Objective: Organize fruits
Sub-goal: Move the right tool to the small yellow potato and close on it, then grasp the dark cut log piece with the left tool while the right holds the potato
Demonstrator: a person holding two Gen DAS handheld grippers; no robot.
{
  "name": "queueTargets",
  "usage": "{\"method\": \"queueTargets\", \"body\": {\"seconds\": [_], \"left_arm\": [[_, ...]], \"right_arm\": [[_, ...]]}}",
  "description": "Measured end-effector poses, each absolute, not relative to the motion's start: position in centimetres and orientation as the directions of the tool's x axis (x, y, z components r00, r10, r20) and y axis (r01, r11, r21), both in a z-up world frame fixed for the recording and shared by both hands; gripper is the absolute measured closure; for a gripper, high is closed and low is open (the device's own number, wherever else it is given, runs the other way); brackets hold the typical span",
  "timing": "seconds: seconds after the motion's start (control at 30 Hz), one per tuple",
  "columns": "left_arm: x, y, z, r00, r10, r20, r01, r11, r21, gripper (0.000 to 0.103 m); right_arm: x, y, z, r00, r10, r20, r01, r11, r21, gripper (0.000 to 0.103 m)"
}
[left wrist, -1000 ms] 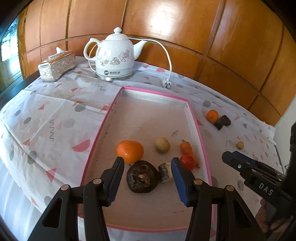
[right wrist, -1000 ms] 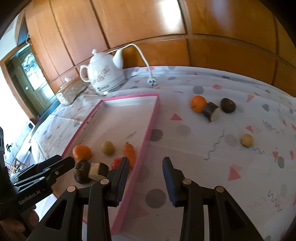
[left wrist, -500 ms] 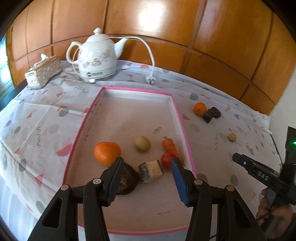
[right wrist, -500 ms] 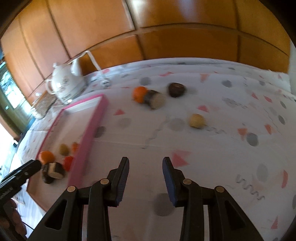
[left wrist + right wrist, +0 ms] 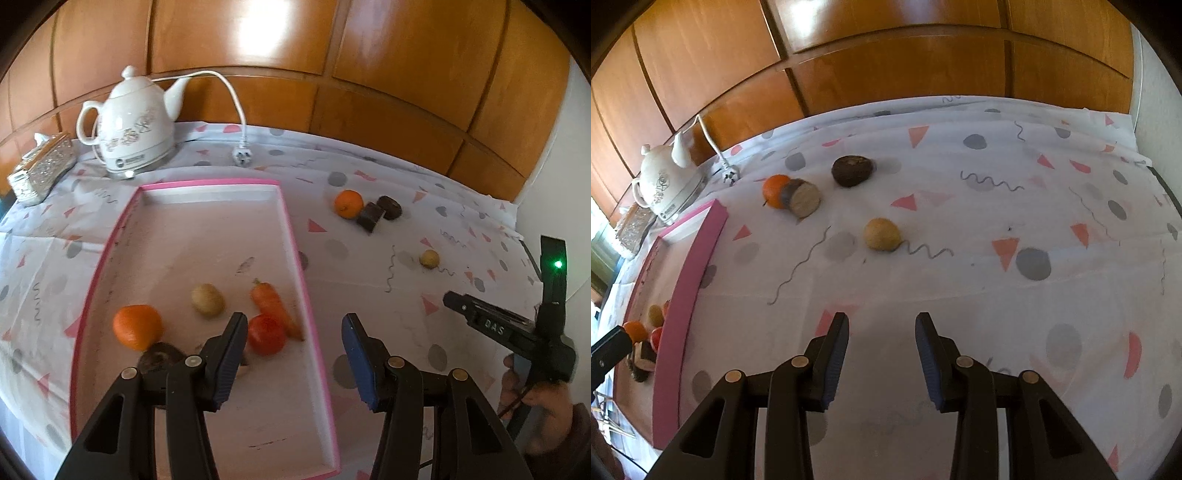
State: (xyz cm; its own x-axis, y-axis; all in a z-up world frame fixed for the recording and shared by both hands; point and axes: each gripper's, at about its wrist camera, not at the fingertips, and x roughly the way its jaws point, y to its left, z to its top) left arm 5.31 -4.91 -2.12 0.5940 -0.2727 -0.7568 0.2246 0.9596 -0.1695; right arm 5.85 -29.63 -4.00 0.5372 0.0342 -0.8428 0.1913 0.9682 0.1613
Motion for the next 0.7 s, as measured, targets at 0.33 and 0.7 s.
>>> {"method": "queueTargets", "body": {"seconds": [0.33, 0.7], "left_arm": [[7.3, -7.3, -2.0, 0.572, -0.304, -0.762, 0.254, 0.949, -0.187, 0.049], [11.1, -10.3, -1.8, 0.552, -0.335, -0.764, 0.278, 0.937, -0.210, 0.050]], "right_arm": [[9.6, -30.3, -4.6, 0.546, 0.025, -0.838, 0.186, 0.971, 0.150, 0.065], [12.6, -29.4, -5.7, 0.544, 0.007, -0.839, 0.145, 0.984, 0.103, 0.075]]}}
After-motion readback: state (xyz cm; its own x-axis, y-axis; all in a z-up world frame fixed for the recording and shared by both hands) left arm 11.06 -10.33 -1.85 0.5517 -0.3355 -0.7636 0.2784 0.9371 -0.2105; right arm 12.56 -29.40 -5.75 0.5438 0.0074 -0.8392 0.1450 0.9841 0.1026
